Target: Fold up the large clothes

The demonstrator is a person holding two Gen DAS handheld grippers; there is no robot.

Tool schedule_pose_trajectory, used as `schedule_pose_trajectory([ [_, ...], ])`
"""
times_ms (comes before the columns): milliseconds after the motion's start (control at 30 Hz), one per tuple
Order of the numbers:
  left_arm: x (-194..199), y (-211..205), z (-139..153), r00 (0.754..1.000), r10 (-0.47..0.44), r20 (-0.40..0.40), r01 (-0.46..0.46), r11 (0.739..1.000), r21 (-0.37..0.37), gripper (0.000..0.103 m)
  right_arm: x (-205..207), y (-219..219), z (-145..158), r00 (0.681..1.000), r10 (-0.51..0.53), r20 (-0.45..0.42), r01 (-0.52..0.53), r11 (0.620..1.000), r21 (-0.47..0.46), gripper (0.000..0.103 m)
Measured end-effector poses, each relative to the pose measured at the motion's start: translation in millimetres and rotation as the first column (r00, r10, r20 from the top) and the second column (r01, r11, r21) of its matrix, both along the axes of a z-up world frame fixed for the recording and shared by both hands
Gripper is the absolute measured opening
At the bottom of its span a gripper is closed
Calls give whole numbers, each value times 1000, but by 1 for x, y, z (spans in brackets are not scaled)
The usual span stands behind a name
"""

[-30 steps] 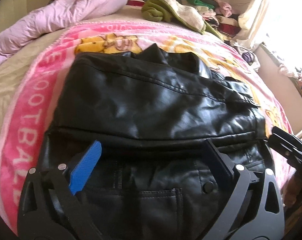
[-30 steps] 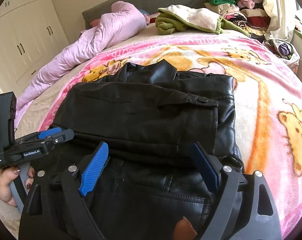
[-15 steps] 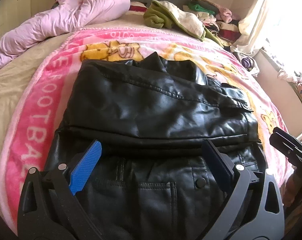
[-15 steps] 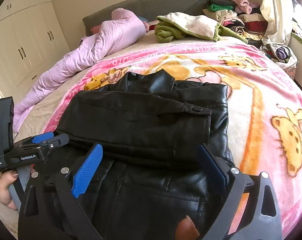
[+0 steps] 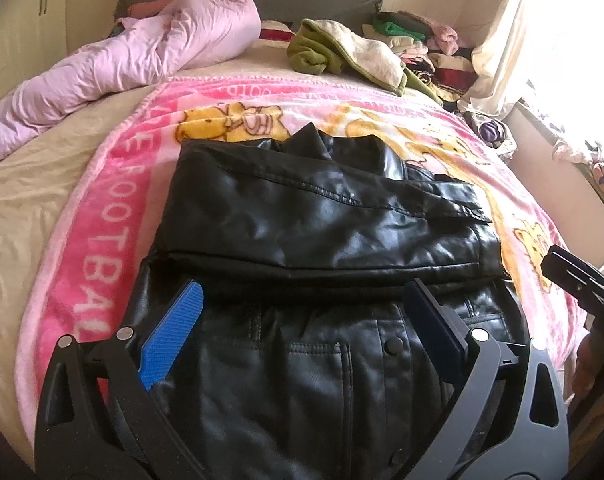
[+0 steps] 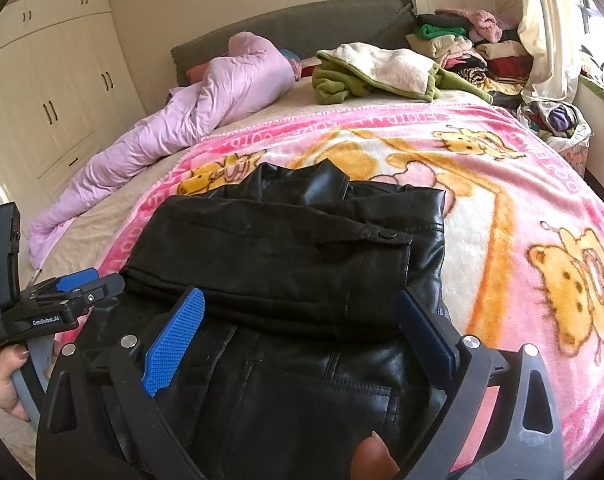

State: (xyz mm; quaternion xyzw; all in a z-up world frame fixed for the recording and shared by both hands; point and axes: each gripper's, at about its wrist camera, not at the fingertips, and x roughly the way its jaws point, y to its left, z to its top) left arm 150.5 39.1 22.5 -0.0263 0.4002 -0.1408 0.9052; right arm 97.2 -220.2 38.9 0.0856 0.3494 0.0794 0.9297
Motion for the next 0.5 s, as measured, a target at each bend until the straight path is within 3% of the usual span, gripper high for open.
schedule_pose_trajectory([
  [500, -32, 12, -2, 1000, 21, 14, -22, 999, 35, 94, -30, -1, -2, 1000, 14, -17, -14, 1000, -19, 96],
])
